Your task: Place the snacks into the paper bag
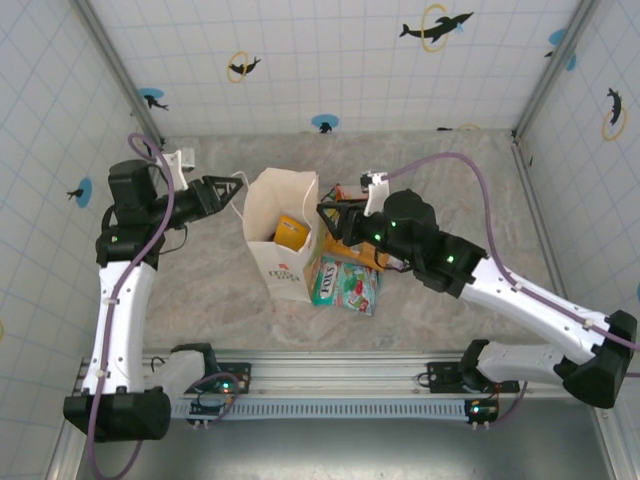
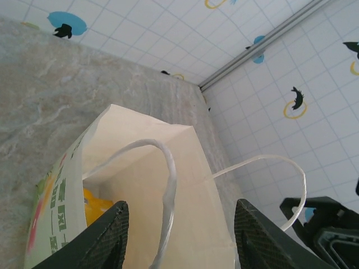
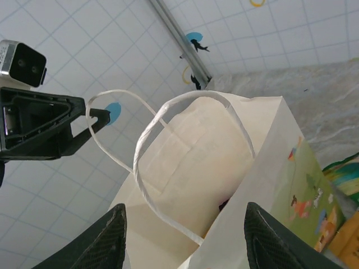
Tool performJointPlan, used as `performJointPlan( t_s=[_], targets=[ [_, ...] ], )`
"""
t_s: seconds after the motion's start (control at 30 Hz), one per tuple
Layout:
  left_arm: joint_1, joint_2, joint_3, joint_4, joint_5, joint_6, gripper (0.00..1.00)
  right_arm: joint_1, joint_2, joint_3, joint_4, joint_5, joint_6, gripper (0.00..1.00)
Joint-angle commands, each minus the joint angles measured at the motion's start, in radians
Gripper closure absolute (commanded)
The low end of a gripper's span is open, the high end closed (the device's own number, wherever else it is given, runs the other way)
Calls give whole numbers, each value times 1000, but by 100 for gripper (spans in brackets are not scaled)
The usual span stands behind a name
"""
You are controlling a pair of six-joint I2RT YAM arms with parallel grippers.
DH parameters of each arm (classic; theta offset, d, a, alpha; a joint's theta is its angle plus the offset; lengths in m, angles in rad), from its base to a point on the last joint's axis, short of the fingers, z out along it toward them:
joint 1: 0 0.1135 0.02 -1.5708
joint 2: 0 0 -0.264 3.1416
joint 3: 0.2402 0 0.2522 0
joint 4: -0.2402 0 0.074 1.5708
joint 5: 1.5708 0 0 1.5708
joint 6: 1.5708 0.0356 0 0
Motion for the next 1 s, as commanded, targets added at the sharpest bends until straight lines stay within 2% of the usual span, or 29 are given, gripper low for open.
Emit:
performJointPlan(
  t_s=[0.0,0.4,0.57,0.73,0.83,0.93,0.97],
  targets=[
    [-1,12,36,-25,34,31,50,-31,29,3,128,-143,62,43],
    [-1,66,80,-53,31,76,72,-120,173,81,271,-312,134,44],
    [0,87,113,-62,33,94,74,-146,211,114,316,-357,152,45],
    [-1,97,107,-34,47,84,84,-166,253,160,309,-392,159,46],
    [-1,92,108,-33,41,89,89,-175,265,177,309,-399,166,52],
    [-1,88,109,-27,35,95,100,-178,266,194,303,-403,161,65],
    [-1,89,108,-26,32,96,100,-177,268,204,296,-408,156,70]
  ],
)
